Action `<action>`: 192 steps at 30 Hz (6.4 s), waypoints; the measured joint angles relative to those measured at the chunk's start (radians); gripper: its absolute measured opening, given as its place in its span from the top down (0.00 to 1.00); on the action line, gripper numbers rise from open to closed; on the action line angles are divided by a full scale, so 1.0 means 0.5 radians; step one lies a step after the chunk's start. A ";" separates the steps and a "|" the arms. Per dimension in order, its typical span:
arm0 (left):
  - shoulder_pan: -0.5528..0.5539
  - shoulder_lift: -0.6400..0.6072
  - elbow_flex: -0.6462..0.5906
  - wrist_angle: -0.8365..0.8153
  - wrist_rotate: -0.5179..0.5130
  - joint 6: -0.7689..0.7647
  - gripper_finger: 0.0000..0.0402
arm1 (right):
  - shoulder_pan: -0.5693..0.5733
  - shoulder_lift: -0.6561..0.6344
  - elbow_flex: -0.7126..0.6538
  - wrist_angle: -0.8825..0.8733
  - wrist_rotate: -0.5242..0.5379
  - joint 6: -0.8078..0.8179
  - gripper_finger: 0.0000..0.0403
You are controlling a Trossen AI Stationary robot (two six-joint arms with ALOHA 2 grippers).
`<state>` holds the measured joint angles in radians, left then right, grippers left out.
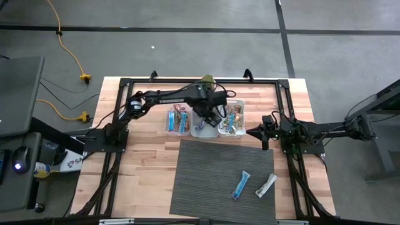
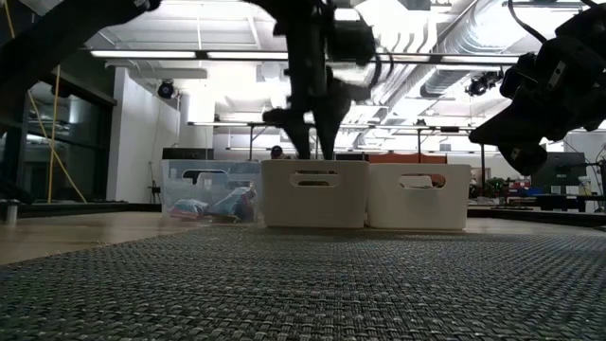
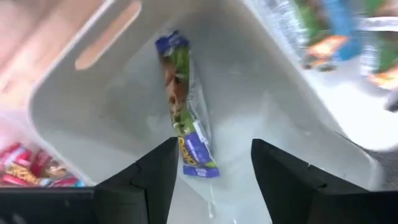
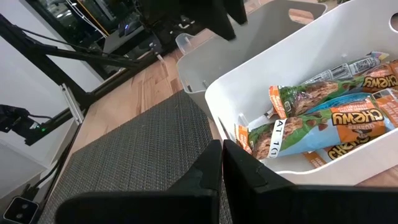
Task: Pick and place Granola Bars by type
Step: Put the blue granola bar into the gray bin
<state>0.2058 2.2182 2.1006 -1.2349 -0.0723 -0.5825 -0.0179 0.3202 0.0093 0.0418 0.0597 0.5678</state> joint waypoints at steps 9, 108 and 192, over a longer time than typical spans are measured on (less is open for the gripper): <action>-0.118 -0.428 0.002 0.137 -0.234 0.271 0.51 | 0.000 0.000 0.000 0.000 0.000 -0.001 1.00; -0.687 -4.311 -4.168 2.510 -0.118 1.141 0.51 | 0.426 1.670 2.676 -1.124 -0.153 -0.633 1.00; -0.687 -4.310 -4.170 2.542 -0.333 1.155 1.00 | 1.859 2.741 2.668 -2.376 -0.282 3.276 1.00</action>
<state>-0.1375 0.0631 0.0155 0.0360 -0.2386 -0.0051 0.9115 1.6909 1.3434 -1.1463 -0.0813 2.2058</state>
